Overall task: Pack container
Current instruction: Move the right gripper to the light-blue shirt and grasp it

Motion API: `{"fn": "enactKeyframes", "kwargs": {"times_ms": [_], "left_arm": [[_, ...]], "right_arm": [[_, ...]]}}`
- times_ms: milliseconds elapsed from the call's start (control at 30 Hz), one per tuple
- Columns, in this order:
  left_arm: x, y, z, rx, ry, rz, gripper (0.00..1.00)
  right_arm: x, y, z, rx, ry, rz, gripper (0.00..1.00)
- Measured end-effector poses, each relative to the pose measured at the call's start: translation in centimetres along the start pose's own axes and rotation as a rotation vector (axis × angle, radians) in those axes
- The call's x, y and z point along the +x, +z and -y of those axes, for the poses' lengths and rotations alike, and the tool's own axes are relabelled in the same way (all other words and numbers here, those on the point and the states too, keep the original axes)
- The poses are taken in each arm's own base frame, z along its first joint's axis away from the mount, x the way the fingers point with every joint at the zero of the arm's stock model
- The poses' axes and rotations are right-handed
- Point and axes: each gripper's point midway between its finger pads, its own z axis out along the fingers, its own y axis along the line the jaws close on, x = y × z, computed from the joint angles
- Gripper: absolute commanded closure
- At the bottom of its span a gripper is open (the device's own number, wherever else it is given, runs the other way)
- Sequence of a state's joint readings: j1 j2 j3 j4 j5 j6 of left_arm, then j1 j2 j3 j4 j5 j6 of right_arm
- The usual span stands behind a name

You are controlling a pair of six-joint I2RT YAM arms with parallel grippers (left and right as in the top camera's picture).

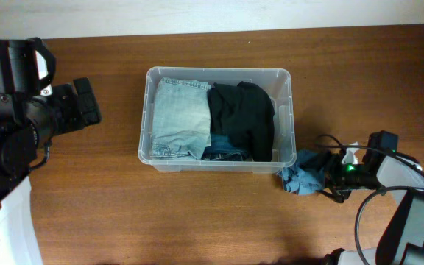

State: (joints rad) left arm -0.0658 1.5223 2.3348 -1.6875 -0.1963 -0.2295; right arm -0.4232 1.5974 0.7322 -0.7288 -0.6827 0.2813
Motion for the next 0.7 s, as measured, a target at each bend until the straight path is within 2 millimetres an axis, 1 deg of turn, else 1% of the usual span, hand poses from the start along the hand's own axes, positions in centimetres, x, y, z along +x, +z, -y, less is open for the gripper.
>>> {"fn": "enactKeyframes", "kwargs": {"times_ms": [33, 100, 200, 367, 400, 433, 467, 500, 567, 600, 667, 700], "left_arm": [[0.0, 0.0, 0.0, 0.0, 0.0, 0.0, 0.01], [0.0, 0.0, 0.0, 0.0, 0.0, 0.0, 0.01], [0.0, 0.0, 0.0, 0.0, 0.0, 0.0, 0.01], [0.0, 0.0, 0.0, 0.0, 0.0, 0.0, 0.01], [0.0, 0.0, 0.0, 0.0, 0.0, 0.0, 0.01], [0.0, 0.0, 0.0, 0.0, 0.0, 0.0, 0.01], [0.0, 0.0, 0.0, 0.0, 0.0, 0.0, 0.01], [0.0, 0.0, 0.0, 0.001, 0.0, 0.001, 0.01], [0.0, 0.0, 0.0, 0.0, 0.0, 0.0, 0.01], [0.0, 0.0, 0.0, 0.0, 0.0, 0.0, 0.01], [0.0, 0.0, 0.0, 0.0, 0.0, 0.0, 0.01], [0.0, 0.0, 0.0, 0.0, 0.0, 0.0, 0.01]], "right_arm": [[0.3, 0.3, 0.2, -0.006, 0.008, -0.012, 0.51], [0.4, 0.4, 0.1, -0.016, 0.005, -0.013, 0.71], [0.3, 0.4, -0.1, -0.03, 0.0, -0.011, 0.76], [0.4, 0.2, -0.9, -0.068, 0.003, -0.023, 0.74], [0.3, -0.3, -1.5, -0.075, 0.007, -0.031, 0.74], [-0.3, -0.9, -2.3, -0.089, -0.011, -0.013, 0.74], [-0.4, -1.7, -3.1, -0.094, -0.015, -0.012, 0.74], [-0.8, -3.2, -4.6, -0.106, -0.038, 0.012, 0.74], [-2.6, -8.1, -9.4, -0.152, -0.167, 0.148, 0.75], [-2.9, -9.4, -10.5, -0.164, -0.205, 0.189, 0.76], [-3.4, -13.8, -14.8, -0.204, -0.34, 0.321, 0.8], [-3.2, -15.3, -16.4, -0.22, -0.387, 0.361, 0.8]]}}
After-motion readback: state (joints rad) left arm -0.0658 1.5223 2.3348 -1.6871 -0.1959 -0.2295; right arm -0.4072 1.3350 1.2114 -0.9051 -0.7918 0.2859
